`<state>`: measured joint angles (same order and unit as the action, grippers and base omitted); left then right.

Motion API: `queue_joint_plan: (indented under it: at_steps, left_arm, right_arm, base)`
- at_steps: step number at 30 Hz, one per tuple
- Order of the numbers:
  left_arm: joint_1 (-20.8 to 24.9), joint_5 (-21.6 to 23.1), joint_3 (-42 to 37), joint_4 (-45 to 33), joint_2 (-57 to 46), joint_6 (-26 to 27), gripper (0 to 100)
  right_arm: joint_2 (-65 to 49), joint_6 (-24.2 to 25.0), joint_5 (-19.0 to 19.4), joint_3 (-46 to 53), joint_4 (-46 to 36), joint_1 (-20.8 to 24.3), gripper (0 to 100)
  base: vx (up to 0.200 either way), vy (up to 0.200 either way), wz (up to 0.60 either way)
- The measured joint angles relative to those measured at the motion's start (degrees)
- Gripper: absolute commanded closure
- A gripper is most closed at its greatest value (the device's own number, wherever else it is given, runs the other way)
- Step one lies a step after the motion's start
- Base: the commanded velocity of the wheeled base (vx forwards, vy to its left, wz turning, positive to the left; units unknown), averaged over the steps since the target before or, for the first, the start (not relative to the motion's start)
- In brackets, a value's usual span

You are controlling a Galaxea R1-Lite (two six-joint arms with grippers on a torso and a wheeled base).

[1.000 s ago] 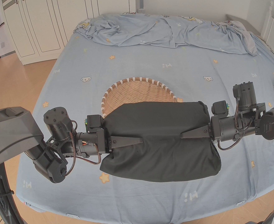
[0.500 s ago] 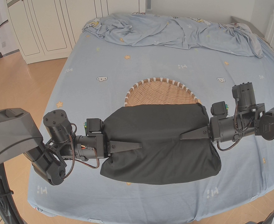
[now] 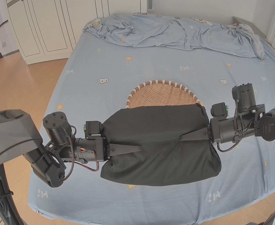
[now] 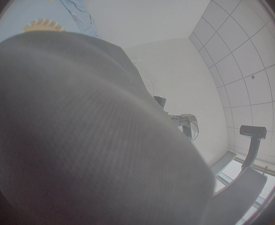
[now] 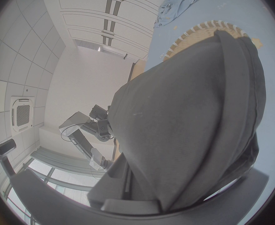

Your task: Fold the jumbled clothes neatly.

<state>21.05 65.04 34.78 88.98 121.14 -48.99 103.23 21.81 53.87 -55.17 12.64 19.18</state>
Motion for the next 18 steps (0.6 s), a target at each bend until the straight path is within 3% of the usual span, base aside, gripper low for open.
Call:
queue_joint_plan:
  at_steps: [18]
  left_arm:
    - [-0.63,-0.74,0.00,0.00,-0.05,1.15,100]
  right_arm:
    - [0.11,-0.02,-0.04,-0.55,0.09,0.00,100]
  base:
    - [0.000,0.000,0.00]
